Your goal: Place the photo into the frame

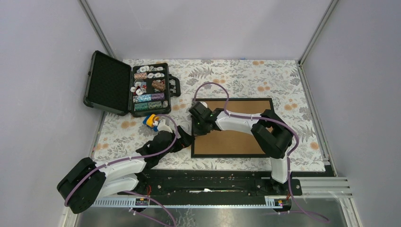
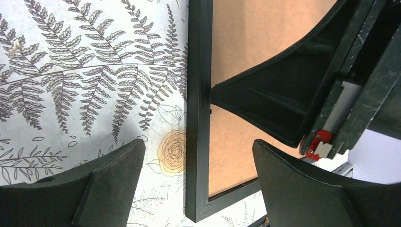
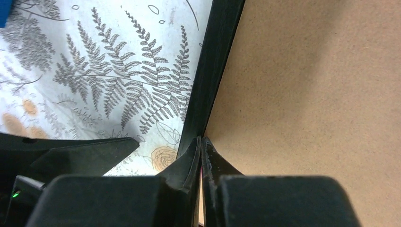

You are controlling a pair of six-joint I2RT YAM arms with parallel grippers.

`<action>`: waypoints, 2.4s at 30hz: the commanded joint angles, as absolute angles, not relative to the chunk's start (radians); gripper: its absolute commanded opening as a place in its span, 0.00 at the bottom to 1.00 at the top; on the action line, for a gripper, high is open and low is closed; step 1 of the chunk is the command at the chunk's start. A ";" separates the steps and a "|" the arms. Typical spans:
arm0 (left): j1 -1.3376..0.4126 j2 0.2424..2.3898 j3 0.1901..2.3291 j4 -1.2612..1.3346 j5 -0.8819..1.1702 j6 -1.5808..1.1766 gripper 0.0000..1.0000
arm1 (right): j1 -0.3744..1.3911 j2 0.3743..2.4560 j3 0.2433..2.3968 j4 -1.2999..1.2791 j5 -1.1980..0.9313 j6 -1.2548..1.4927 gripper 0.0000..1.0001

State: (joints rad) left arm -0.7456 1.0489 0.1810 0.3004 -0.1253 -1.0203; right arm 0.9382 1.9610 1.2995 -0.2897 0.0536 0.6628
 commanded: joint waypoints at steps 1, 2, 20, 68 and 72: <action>-0.742 1.067 0.131 0.115 -0.122 -1.014 0.90 | 0.890 1.935 1.199 -0.277 -0.117 0.689 0.19; -0.741 1.069 0.136 0.109 -0.118 -1.009 0.90 | 0.884 1.916 1.195 -0.264 -0.116 0.692 0.29; -0.575 1.202 0.382 0.086 0.020 -0.850 0.56 | 0.870 1.542 1.119 -0.391 0.093 0.634 1.00; -0.558 1.689 0.650 0.172 0.026 -0.730 0.40 | 0.883 1.422 0.874 -0.415 0.102 0.591 1.00; -0.569 1.692 0.645 0.156 0.007 -0.739 0.31 | 0.883 1.436 0.887 -0.413 0.101 0.603 1.00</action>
